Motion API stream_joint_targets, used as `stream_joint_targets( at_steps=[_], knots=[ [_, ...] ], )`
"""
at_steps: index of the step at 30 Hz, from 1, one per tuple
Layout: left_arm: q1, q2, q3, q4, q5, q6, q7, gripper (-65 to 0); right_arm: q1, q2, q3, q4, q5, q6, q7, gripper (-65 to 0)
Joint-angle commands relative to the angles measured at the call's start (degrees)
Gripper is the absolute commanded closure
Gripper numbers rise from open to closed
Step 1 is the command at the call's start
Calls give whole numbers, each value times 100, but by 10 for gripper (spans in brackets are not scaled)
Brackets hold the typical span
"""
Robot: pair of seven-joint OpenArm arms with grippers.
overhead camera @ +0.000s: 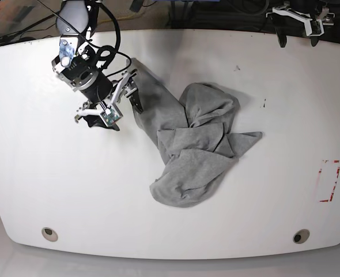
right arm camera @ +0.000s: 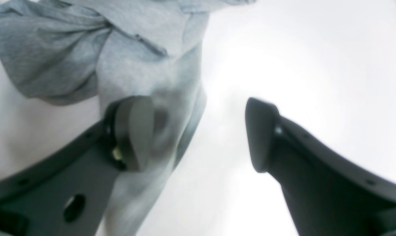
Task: Fold the T-shirt properly
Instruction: 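Move the right gripper down to the grey T-shirt and grasp a fold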
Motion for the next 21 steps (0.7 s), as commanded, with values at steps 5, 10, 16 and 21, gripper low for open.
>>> stream_joint_targets(
  at_steps=[5,10,16,21],
  knots=[
    [81,-23,-24,73,-9,12,-129,-518,769,310,-924,-532,66,-7,-202,-422],
    [81,-32,-24,73,-9,3,-129,-518,1252,275,-1417,-1007,-180,-7,-246,-422],
    [81,-32,-24,64,0,3,-129,-518,1665,2,-1742,-1587,-918,-7,-228,-422],
    [81,-32,-24,64,0,3,-129,-518,1929,-174,-1768,-2036,-1261,-7,-210,-422]
  ],
)
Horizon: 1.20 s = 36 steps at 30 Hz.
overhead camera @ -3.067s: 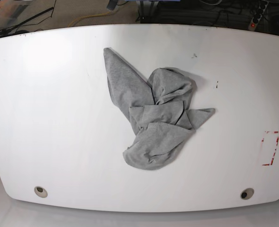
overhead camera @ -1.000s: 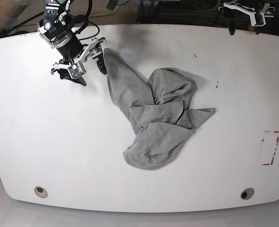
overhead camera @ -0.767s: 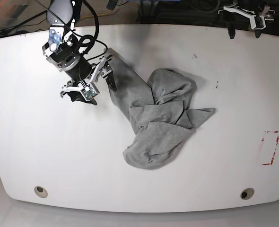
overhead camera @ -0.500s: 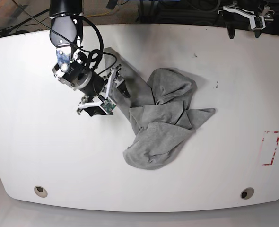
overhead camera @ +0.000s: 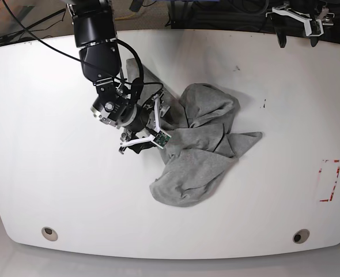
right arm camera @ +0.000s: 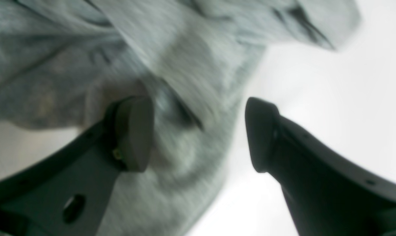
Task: Fold the T-shirt properly
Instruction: 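Move the right gripper down to the grey T-shirt and grasp a fold, then lower the left gripper onto the shirt and grasp its edge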
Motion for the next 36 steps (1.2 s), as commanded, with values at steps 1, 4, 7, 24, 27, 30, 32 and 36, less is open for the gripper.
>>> stream_joint_targets(
  at_steps=[1,4,7,24,27,30,32,36],
  knots=[
    [81,-32,-30,75,-7,7,-129,-518,242,-56,35,-108,-57,-14,117,-422],
    [81,-32,-30,75,-7,7,-129,-518,400,-109,44,-328,-74,-14,117,-420],
    [81,-32,-30,75,-7,7,-129,-518,550,-117,52,-504,-74,-14,179,-393],
    [72,-85,207,84,-7,7,-129,-518,717,-223,26,-267,-83,-14,47,0],
    [63,-155,392,93,-7,-1,-129,-518,585,-223,26,129,-83,-14,-138,0],
    [-121,-208,752,101,-7,-1,-129,-518,488,-240,26,446,-83,-14,-225,0],
    [-306,-296,1069,93,-7,-1,-120,-518,391,-240,17,648,-83,-14,-296,0],
    [-833,-410,1587,84,-7,34,188,-518,268,-232,17,859,-83,-14,-296,0]
  ],
)
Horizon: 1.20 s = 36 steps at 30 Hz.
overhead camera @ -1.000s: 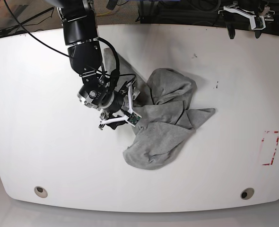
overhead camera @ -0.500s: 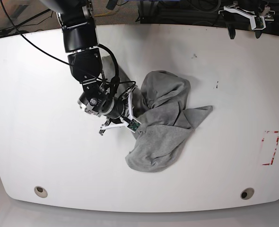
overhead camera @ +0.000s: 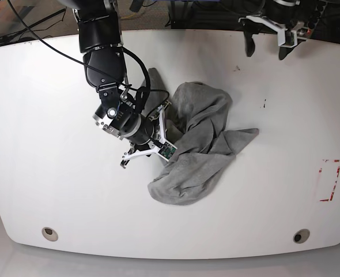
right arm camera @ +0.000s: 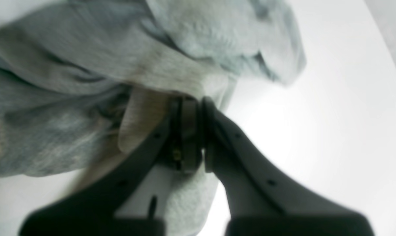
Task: Fold the T-shirt properly
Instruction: 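Lower the left gripper onto the shirt and grasp its edge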
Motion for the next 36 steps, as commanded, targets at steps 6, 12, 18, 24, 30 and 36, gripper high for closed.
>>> stream_joint_targets(
  at_steps=[6,12,18,24,30,36],
  knots=[
    [-864,-25,438,86,-7,36,966,-518,14,15,13,234,30,-34,113,0],
    [-1673,-25,860,86,-7,45,1573,-518,-74,24,22,515,30,-34,113,0],
    [-2297,1,1079,-204,-7,45,1916,-518,-82,7,22,585,30,-34,69,0],
    [-2860,63,1387,-864,-7,36,1942,-518,-74,24,22,585,30,-34,43,0],
    [-3158,36,1624,-1365,-7,18,1951,-442,-65,24,22,665,30,-34,43,0],
    [-3352,36,1598,-1725,-7,36,1977,-29,41,24,48,647,30,-34,43,0]
  ],
)
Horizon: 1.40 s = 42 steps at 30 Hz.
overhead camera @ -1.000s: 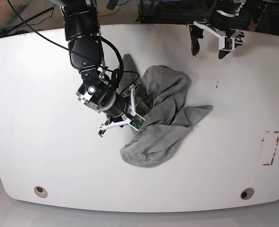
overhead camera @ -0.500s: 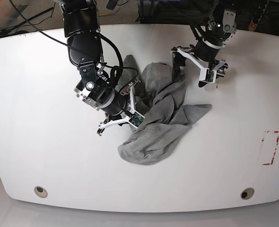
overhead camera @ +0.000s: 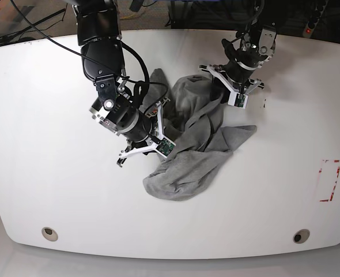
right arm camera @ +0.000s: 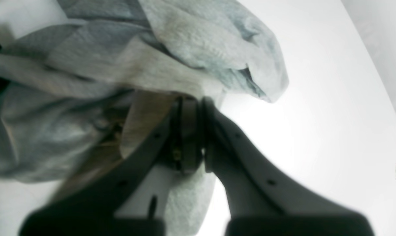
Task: Fold the T-shirt properly
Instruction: 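Lower the left gripper onto the shirt and grasp its edge, then lift and pull the shirt apart with both grippers to spread it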
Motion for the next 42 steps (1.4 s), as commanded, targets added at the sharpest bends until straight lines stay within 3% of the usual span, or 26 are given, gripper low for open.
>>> stream_joint_targets(
  at_steps=[1,6,12,19,24,37,42],
  knots=[
    [-65,1,-26,12,-26,-19,-35,-11,213,-19,31,114,50,-40,152,0],
    [-153,-16,-43,179,-35,-19,387,-10,380,-11,294,105,50,-40,152,0],
    [-161,-254,-378,936,-26,-10,413,-10,794,-19,488,79,50,-40,152,0],
    [-698,-632,-1002,1278,-61,-45,1143,-10,1444,16,479,-53,50,-40,117,0],
    [-997,-957,-1441,1744,-70,-71,1380,-10,2095,68,479,-300,50,-40,-235,0],
    [-2605,-1379,-2953,1955,-79,-1346,2918,-10,3484,174,488,-563,50,-40,-446,0],
    [-3353,-1493,-3191,1955,-88,-2102,3789,-10,3704,192,505,-379,50,-40,-877,0]
  ],
)
